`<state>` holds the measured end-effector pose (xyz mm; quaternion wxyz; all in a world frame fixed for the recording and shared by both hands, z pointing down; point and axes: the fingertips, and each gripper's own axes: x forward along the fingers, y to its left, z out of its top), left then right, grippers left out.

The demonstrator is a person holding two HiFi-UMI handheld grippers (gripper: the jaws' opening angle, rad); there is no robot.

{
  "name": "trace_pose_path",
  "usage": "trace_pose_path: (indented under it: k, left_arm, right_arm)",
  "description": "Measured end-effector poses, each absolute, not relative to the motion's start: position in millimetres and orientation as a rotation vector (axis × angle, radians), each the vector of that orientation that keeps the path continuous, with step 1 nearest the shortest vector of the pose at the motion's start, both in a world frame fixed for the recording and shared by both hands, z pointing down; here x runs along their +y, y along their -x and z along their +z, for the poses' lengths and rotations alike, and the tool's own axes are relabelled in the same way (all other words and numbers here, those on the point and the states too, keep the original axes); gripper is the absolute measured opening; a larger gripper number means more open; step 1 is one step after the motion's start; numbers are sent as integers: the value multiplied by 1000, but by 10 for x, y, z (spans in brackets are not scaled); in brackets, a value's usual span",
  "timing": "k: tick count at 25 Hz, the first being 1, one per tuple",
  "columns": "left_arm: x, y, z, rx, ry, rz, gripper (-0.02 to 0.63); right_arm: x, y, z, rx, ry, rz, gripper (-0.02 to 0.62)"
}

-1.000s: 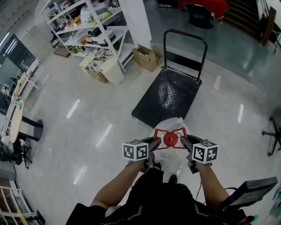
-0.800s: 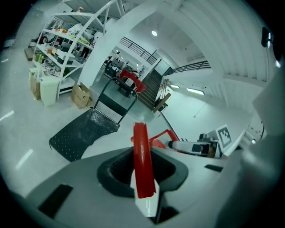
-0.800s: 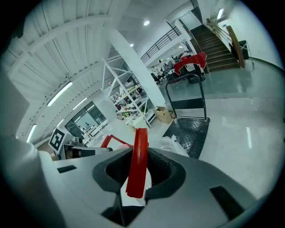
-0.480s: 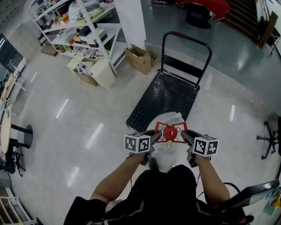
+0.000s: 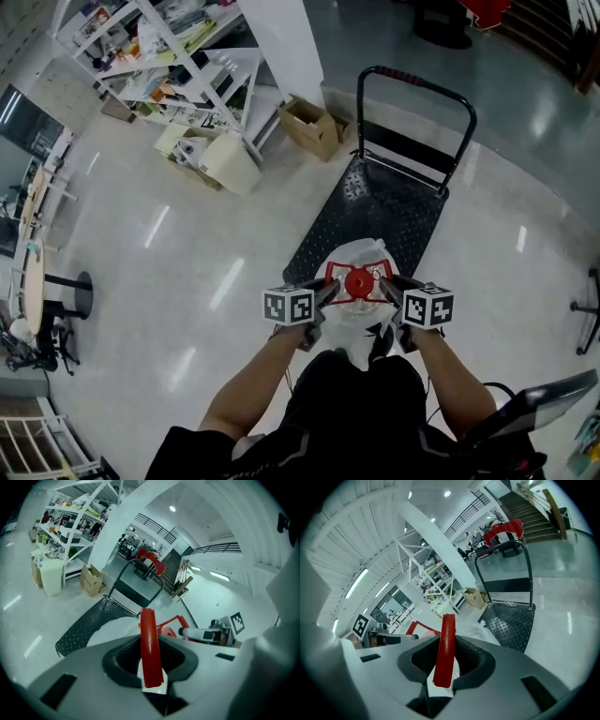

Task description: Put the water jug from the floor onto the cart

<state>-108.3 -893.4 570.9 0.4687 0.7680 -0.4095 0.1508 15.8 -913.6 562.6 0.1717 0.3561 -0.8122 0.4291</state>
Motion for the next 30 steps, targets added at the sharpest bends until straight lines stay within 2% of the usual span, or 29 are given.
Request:
trace_pose_path:
  k: [15,30]
  left_arm:
    - [-10010,1292,6821,-916,-1841,452,74]
    - [-10258,1508,7380,-875,-1838,527,74]
  right_arm:
    - [-10158,55,6667,-2122,-1101,1261,87]
    - [-10326,17,7258,-2009,-1159,1381,87]
